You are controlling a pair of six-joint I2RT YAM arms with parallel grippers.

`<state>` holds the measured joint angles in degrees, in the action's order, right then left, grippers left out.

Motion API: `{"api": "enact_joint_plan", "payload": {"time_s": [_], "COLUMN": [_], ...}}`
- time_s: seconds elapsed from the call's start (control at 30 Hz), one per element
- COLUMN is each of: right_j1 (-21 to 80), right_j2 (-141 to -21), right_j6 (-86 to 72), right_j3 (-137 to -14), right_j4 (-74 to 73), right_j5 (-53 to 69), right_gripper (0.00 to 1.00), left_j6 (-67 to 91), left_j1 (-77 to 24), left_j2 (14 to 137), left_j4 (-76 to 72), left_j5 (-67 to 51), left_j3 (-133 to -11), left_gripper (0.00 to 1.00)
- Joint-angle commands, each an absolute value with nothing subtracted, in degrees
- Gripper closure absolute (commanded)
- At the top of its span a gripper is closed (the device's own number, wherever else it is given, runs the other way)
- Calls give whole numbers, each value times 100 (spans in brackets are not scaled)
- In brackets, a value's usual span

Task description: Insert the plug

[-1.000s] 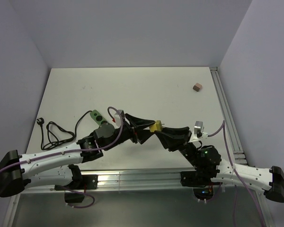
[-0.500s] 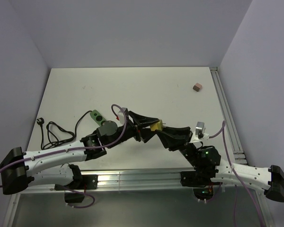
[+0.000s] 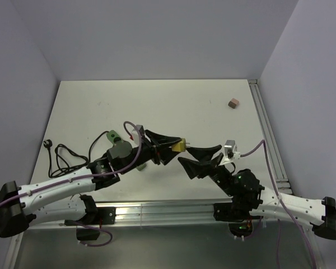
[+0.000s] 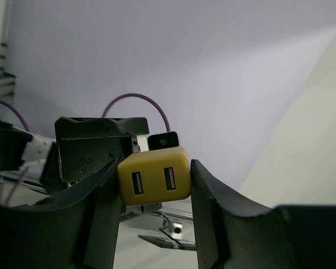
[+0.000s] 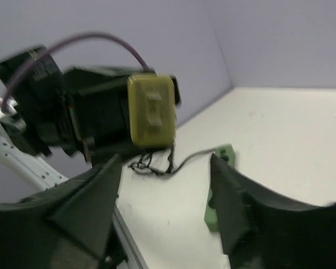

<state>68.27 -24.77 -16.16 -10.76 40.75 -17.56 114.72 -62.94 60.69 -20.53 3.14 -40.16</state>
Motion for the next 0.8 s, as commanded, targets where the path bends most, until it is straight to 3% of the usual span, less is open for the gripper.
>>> {"api": "enact_joint_plan", "payload": {"time_s": [0.0,0.03,0.27,0.4,0.67,0.77], "right_j1": [6864,6864,6873,6873,6873,6864], "right_j2": [-2295,-2216,-1424,-1345,-1292,-1397], "right_j6": [-2231,-2476,-3654,-4087,-4008,-3973], "right_j3": [-1450,-1468,-2134,-2504,-2452,-2443], "right_j4": [2384,1903,-673,-1808,-1820,-1767], "right_j5": [-1960,-1969,-2784,-3523,-3639,-3577], "right_gripper": [26,9,5,4,4,4], "left_j6": [10747,10392,7192,5629,3070,2182], "left_j1": [-5838,-5740,-5291,-5265,-5212,-4871], "left_j2": [5442,5240,5360,5853,5994,5959], "left_j4": [-1034,-167,2507,2971,2795,2830], "left_j5": [429,587,1536,1898,2495,2024], "left_j3": [-4402,-4673,-5896,-5925,-5423,-5396], "left_gripper": [100,100,100,100,100,100]}}
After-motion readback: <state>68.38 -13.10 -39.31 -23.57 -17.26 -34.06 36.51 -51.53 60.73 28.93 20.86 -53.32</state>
